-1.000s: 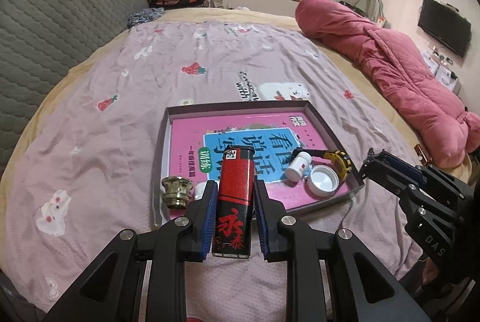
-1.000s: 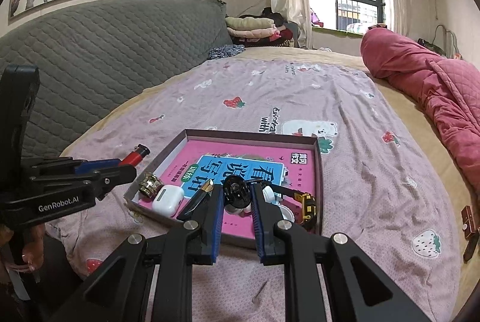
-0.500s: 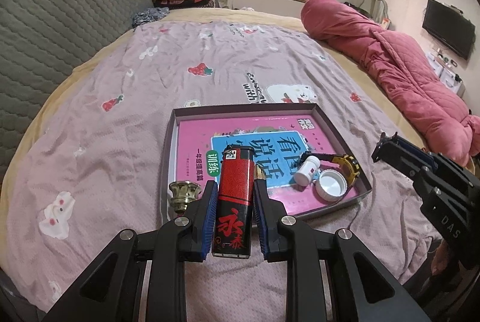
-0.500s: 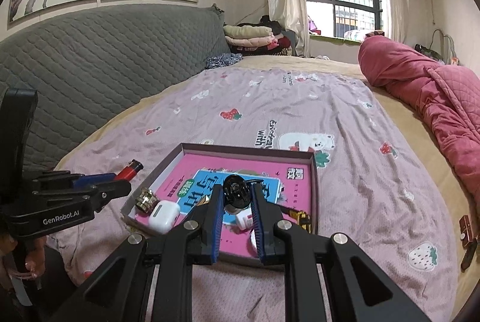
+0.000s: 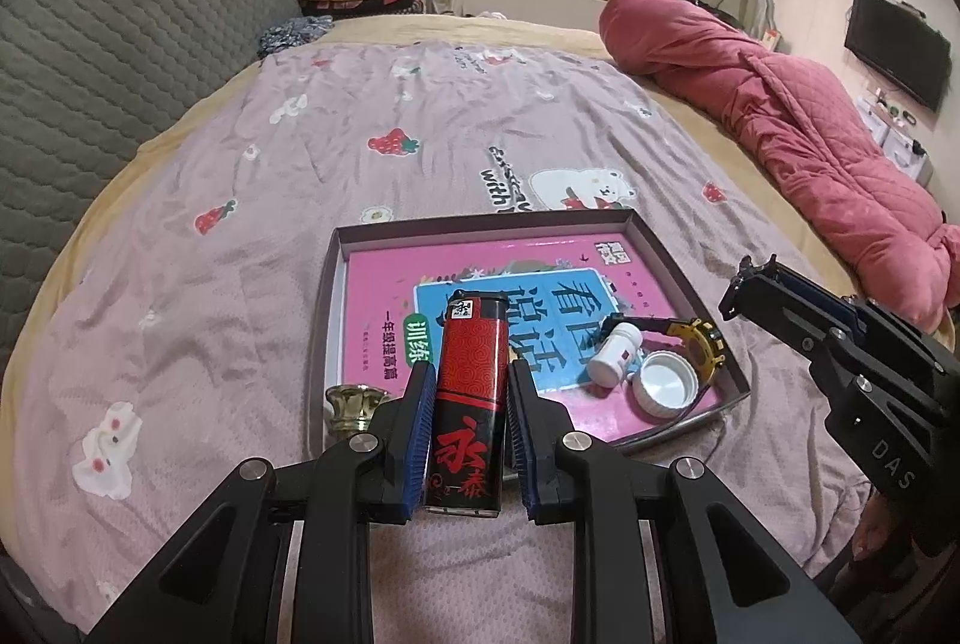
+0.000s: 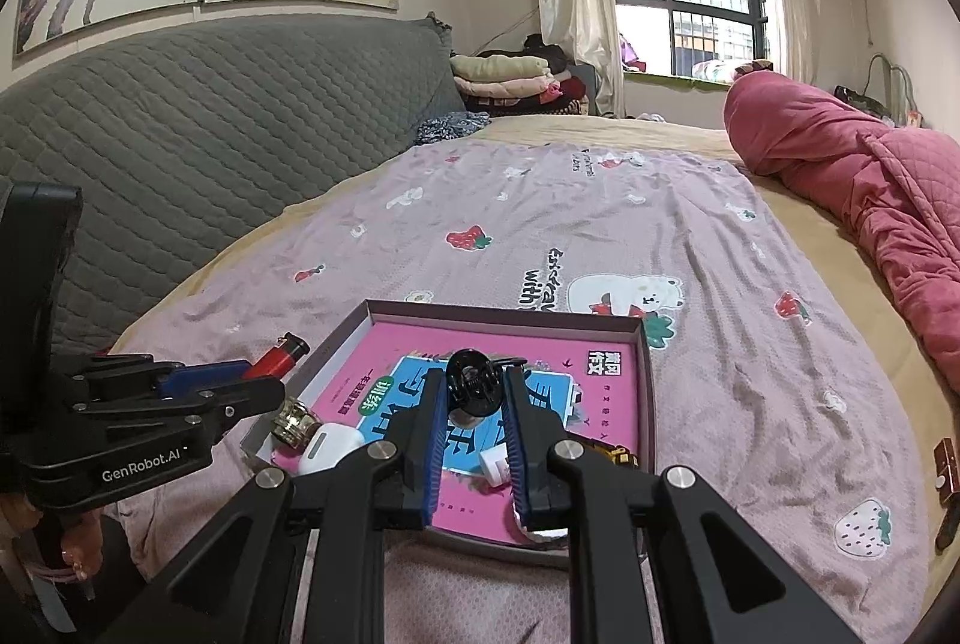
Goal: Organize rigid objects
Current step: 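Lower the clip toward the cap with the right tool while the left tool lowers the lighter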
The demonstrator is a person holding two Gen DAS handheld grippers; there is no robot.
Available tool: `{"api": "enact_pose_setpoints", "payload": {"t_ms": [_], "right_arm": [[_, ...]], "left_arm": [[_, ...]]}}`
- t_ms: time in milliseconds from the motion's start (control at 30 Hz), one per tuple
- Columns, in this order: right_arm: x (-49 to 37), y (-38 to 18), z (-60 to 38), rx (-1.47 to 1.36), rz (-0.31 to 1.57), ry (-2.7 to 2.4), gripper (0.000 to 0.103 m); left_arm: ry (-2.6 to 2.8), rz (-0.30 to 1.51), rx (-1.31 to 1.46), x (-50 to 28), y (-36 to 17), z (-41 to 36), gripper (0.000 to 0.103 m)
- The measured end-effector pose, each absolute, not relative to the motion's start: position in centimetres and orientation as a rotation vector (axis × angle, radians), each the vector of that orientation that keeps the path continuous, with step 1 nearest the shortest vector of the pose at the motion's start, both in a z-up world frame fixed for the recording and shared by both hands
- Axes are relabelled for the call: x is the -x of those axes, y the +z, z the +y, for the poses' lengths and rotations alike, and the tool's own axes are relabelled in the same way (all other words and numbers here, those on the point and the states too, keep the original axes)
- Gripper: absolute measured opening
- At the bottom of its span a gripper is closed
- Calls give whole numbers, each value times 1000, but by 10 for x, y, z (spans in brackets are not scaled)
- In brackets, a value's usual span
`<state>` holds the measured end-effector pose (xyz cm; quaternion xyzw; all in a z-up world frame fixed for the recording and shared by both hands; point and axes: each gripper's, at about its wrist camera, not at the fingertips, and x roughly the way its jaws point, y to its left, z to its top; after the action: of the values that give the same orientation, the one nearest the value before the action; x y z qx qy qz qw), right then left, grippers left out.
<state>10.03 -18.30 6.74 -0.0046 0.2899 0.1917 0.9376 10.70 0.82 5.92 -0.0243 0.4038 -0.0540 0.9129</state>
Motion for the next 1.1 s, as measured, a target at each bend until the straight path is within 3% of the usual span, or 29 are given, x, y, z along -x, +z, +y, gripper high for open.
{"api": "enact_pose_setpoints", "payload": {"t_ms": [667, 1100], "right_arm": [[-115, 67, -192, 5, 579, 377, 18], [-123, 62, -201, 8, 579, 362, 18]], "left_arm": [[-84, 853, 85, -131, 53, 25, 24], [-133, 864, 64, -146, 47, -9, 24]]}}
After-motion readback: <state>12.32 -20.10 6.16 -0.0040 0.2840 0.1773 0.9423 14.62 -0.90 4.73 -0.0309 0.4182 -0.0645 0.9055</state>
